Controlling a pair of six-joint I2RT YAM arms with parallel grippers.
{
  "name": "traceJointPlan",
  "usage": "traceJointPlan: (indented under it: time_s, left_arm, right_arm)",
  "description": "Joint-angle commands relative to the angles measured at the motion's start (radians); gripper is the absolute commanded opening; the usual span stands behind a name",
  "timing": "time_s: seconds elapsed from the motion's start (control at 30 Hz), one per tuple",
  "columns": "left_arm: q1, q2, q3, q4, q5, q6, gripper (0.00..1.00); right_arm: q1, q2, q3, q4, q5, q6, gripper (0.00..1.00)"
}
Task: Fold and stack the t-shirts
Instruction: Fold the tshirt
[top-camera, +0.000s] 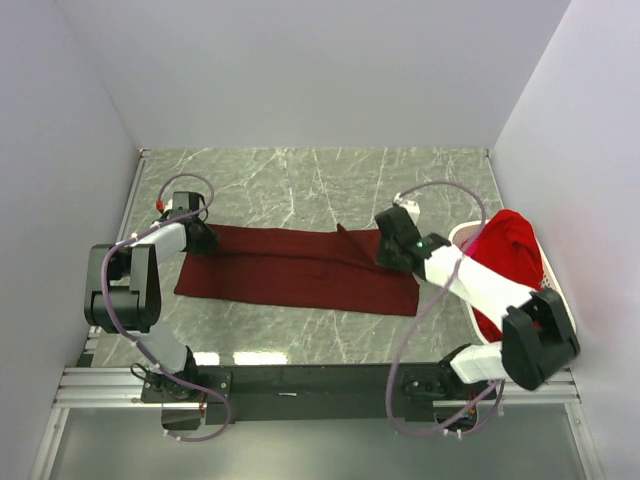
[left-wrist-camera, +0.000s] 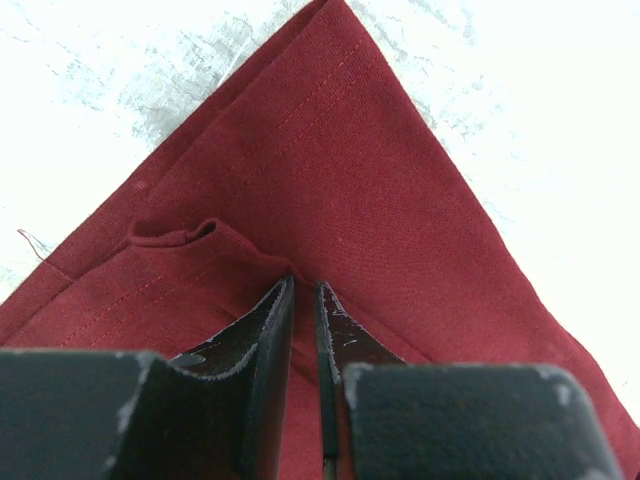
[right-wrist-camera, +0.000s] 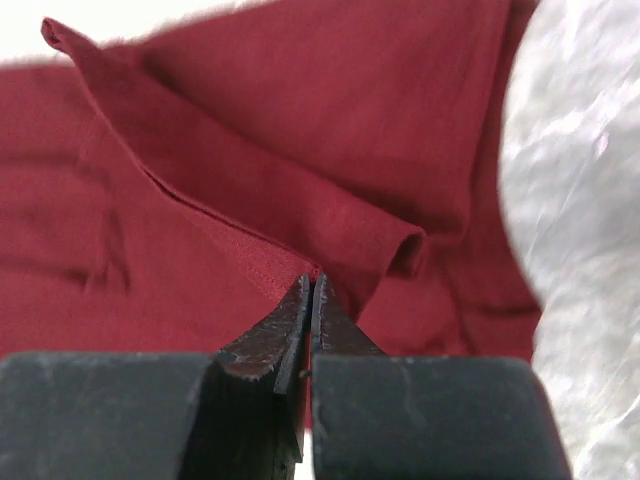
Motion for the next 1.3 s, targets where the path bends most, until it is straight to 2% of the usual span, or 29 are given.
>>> traceJointPlan:
  time_s: [0.0, 0.2, 0.4, 0.6, 0.83, 1.03, 1.2, 1.23, 1.27]
  left_arm:
    - [0.001, -0.029, -0.012, 0.006, 0.008, -0.017, 0.2]
    - [-0.001, -0.033, -0.015, 0.006, 0.007, -0.02, 0.2]
    - [0.001, -0.042, -0.021, 0.007, 0.008, -0.022, 0.2]
    - [-0.001, -0.044, -0.019, 0.004, 0.011, -0.022, 0.21]
    - [-0.001, -0.065, -0.019, -0.01, 0.007, -0.019, 0.21]
    - [0.001, -0.091, -0.035, -0.017, -0.004, -0.025, 0.22]
    - [-0.001, -0.14, -0.059, -0.025, -0.023, -0.043, 0.22]
    - [0.001, -0.148, -0.067, -0.028, -0.023, -0.055, 0.22]
    - [0.001, -0.166, -0.084, -0.028, -0.024, -0.06, 0.22]
  right_arm:
    - [0.042, -0.121, -0.066, 0.0, 0.0, 0.061, 0.0]
    - [0.093, -0.25, -0.168, -0.03, -0.035, 0.109, 0.0]
    - [0.142, -0.311, -0.234, -0.054, -0.046, 0.149, 0.0]
    - [0.179, -0.34, -0.304, -0.06, -0.049, 0.183, 0.0]
    - [0.191, -0.412, -0.312, -0.103, -0.04, 0.203, 0.0]
    - [0.2, -0.383, -0.344, -0.1, -0.039, 0.213, 0.0]
    - [0.208, -0.409, -0.352, -0.139, 0.007, 0.281, 0.07]
    - [0.21, -0.42, -0.355, -0.153, 0.013, 0.29, 0.1]
    - [0.208, -0.44, -0.356, -0.159, 0.021, 0.304, 0.16]
